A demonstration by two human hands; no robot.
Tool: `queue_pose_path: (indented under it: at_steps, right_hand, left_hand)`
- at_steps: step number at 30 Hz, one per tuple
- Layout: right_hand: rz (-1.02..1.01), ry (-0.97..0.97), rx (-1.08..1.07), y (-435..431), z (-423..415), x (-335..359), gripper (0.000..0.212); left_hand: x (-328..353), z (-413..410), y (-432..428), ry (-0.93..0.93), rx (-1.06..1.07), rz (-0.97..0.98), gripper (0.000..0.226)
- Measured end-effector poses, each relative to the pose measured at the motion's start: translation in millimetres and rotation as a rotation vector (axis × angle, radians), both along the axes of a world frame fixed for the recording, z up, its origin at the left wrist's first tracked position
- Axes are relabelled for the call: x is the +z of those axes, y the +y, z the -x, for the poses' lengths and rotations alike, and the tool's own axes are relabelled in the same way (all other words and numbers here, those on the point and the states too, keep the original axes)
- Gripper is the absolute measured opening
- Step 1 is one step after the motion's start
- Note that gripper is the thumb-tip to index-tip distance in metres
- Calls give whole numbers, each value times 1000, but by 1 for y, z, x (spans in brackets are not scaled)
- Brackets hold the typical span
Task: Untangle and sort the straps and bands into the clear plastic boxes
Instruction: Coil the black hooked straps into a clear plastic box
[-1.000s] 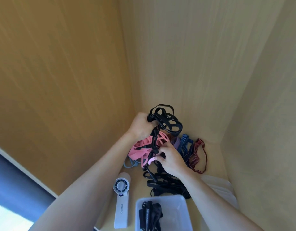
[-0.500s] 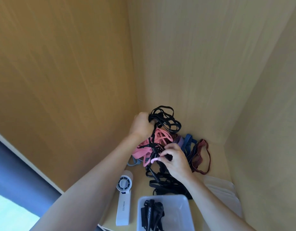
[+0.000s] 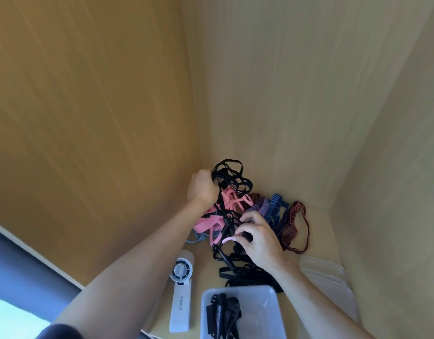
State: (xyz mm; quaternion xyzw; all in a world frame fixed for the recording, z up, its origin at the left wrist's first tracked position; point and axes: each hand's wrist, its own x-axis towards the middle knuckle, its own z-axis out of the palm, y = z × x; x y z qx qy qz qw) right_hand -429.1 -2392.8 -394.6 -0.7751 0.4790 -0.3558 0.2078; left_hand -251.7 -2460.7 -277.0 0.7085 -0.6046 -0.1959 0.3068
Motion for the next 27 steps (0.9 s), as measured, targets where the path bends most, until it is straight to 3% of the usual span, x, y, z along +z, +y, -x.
queue_pose_path:
  at_steps: [11, 15, 27]
  right_hand:
    - [243, 186, 118, 1, -5, 0, 25]
    - [290, 181, 145, -1, -3, -2, 13]
    - [132, 250, 99, -5, -2, -34, 17]
  left_hand:
    - [-23, -19, -5, -145, 69, -66, 20]
    - [-21, -26, -11, -173, 95, -79, 19]
    - [3, -17, -23, -71, 59, -14, 17]
